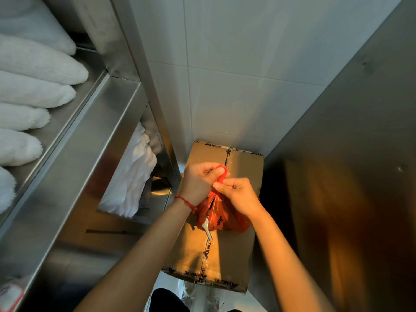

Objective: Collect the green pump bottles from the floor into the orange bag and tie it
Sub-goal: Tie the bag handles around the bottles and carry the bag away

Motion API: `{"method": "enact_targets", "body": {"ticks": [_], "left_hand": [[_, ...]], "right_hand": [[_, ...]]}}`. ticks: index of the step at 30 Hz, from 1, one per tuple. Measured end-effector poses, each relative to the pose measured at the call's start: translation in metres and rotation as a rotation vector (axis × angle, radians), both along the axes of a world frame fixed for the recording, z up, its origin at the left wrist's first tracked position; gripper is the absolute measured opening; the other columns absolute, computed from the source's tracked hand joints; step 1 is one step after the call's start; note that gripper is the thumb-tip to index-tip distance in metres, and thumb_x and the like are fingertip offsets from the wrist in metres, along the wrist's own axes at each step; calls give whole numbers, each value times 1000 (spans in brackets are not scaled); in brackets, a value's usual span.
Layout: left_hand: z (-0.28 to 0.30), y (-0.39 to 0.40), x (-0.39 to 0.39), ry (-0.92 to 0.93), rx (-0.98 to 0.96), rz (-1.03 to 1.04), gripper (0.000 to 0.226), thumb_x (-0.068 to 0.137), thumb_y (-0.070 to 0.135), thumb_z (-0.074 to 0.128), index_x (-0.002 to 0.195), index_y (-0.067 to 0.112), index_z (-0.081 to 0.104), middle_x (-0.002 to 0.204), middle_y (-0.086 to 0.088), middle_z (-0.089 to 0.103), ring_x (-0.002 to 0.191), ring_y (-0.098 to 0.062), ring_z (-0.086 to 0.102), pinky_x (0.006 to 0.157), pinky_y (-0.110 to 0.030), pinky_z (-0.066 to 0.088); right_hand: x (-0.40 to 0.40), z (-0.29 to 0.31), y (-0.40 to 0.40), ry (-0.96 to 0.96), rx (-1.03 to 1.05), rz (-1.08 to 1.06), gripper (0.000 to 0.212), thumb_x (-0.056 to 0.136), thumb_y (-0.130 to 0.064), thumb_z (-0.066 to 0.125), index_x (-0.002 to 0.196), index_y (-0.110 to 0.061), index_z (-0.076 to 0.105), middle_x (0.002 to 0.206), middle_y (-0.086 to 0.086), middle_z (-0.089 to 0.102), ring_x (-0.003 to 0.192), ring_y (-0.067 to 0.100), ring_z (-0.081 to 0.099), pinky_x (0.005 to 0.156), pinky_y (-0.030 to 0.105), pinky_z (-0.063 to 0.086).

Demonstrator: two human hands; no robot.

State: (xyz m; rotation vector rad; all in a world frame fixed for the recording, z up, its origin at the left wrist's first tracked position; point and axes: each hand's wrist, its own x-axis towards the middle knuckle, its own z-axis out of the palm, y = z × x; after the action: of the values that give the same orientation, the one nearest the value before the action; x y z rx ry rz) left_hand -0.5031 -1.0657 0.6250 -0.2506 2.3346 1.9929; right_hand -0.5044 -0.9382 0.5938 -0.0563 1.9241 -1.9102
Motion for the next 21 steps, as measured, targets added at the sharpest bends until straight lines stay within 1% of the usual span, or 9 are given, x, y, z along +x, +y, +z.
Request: {"method": "enact_targets", "body": {"ticks": [2, 4, 6, 8, 9, 11, 14, 18, 21], "left_hand": [[2, -2, 1, -25, 70, -16, 12, 84, 2, 58, 89, 0, 68, 82, -11, 70, 68, -4, 68, 67, -16, 54], [3, -5, 2, -81, 152, -40, 12, 84, 1, 56, 87, 0, 68, 79, -7, 71, 63, -6, 67, 58, -14, 52], [3, -9, 6, -140, 188, -60, 18, 86, 3, 55, 78, 12, 69, 70, 6, 73, 54, -13, 61, 42, -13, 46], [2, -13, 10, -181, 196, -63, 25, 86, 7, 56, 72, 22, 69, 64, 9, 72, 51, -18, 54, 38, -17, 41], [2, -16, 13, -189, 195, -52, 26, 86, 8, 57, 70, 23, 71, 64, 6, 72, 51, -20, 53, 40, -19, 42], [1, -20, 20, -189, 181, 10, 24, 85, 9, 59, 71, 25, 72, 67, -1, 71, 57, -22, 58, 54, -25, 49], [1, -28, 40, -157, 123, 52, 15, 87, 12, 57, 92, 22, 67, 91, -11, 71, 85, -21, 67, 79, -32, 54], [2, -36, 85, -57, -203, 123, 20, 89, 13, 54, 104, 13, 66, 100, -7, 67, 96, -20, 62, 87, -37, 50], [5, -36, 125, -16, -389, 168, 22, 89, 11, 52, 107, 7, 64, 108, -13, 67, 102, -24, 60, 93, -39, 46]], "right_hand": [[6, 1, -2, -16, -39, -24, 12, 82, -1, 61, 84, 7, 69, 66, -4, 71, 63, 5, 62, 60, 17, 49], [13, 4, -4, -39, -101, -49, 12, 82, 1, 59, 81, 0, 71, 64, -7, 72, 61, 2, 64, 59, 14, 49], [20, 6, -7, -67, -127, -82, 13, 81, 0, 60, 80, -4, 73, 65, -5, 73, 62, 5, 66, 60, 16, 51], [28, 9, -11, -93, -123, -119, 13, 80, -3, 62, 75, -5, 74, 64, -1, 73, 60, 9, 66, 61, 19, 53], [32, 11, -12, -105, -120, -138, 14, 80, -4, 62, 73, -5, 74, 64, -1, 73, 58, 10, 66, 61, 20, 53], [40, 15, -14, -118, -118, -172, 15, 81, -7, 63, 71, -7, 74, 63, 1, 73, 58, 11, 66, 61, 21, 54], [51, 25, -12, -132, -134, -200, 17, 82, -10, 63, 69, -9, 75, 66, 3, 74, 61, 14, 66, 64, 24, 55], [69, 37, -8, -167, -138, -218, 18, 83, -11, 62, 72, -5, 75, 68, 6, 74, 63, 17, 67, 66, 26, 56], [86, 43, -5, -237, -152, -240, 21, 83, -10, 61, 66, -6, 74, 65, 7, 73, 58, 15, 66, 59, 23, 54]]}}
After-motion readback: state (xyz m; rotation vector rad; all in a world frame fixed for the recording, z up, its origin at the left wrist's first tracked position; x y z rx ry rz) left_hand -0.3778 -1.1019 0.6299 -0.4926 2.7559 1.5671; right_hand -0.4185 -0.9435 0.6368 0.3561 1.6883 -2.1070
